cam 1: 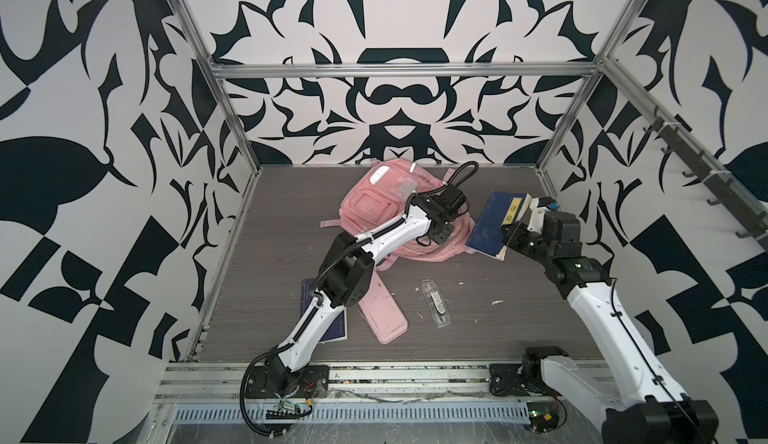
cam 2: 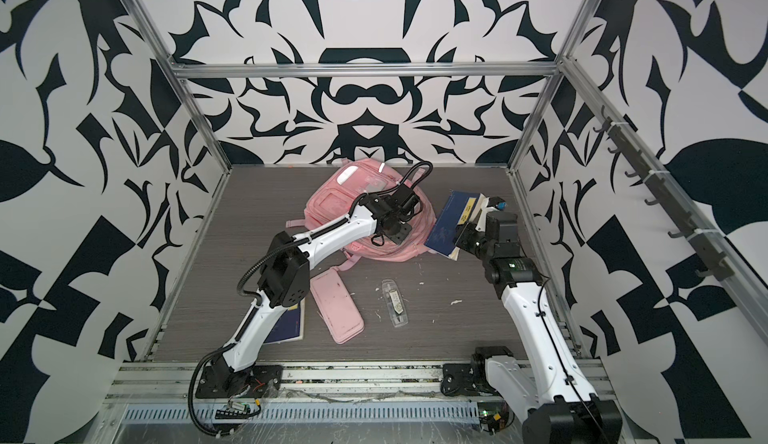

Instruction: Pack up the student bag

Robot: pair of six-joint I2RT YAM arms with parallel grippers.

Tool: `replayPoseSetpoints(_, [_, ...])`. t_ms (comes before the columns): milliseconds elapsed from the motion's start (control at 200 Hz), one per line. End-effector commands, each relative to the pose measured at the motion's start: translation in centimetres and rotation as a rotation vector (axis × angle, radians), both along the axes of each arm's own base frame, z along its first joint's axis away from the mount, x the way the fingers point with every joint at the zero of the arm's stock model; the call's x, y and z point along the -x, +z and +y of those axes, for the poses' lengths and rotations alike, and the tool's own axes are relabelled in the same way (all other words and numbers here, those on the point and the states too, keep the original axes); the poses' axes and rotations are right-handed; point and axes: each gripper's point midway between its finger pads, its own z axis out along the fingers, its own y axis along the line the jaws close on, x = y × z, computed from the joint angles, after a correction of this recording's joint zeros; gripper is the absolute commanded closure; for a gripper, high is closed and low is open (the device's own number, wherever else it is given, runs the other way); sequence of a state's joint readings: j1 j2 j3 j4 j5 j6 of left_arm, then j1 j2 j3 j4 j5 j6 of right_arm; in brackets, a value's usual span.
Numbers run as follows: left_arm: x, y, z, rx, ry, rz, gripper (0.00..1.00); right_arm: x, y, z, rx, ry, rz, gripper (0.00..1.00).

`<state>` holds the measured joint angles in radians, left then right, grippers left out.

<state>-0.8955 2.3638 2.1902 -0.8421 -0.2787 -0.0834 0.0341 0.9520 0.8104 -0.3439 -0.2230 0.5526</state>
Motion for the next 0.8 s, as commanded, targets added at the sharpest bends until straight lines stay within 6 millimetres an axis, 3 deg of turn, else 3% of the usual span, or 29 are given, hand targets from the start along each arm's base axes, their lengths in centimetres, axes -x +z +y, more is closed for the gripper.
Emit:
replayPoseSetpoints(0, [0.2, -1.2, 0.2, -0.07, -0.02, 0.003, 0.54, -0.6, 2.0, -0.1, 0.01, 0.0, -0.079, 1.0])
replayPoseSetpoints(165, [0.3, -2.3, -0.9, -0.091, -0.048, 0.007, 0.55, -0.7, 1.8, -0.1, 0.006, 0.004, -0.074, 1.0])
replayPoseSetpoints(420, [-0.5, -4.3, 0.0, -0.188, -0.025, -0.021, 0.59, -0.6, 1.7, 0.3, -0.01, 0.019, -0.08, 1.0])
replayPoseSetpoints(795, [-1.4, -2.7, 1.1, -0.217, -0.002, -0.076, 0.94, -0.6, 1.7, 0.8, -0.034, 0.039, -0.091, 1.0])
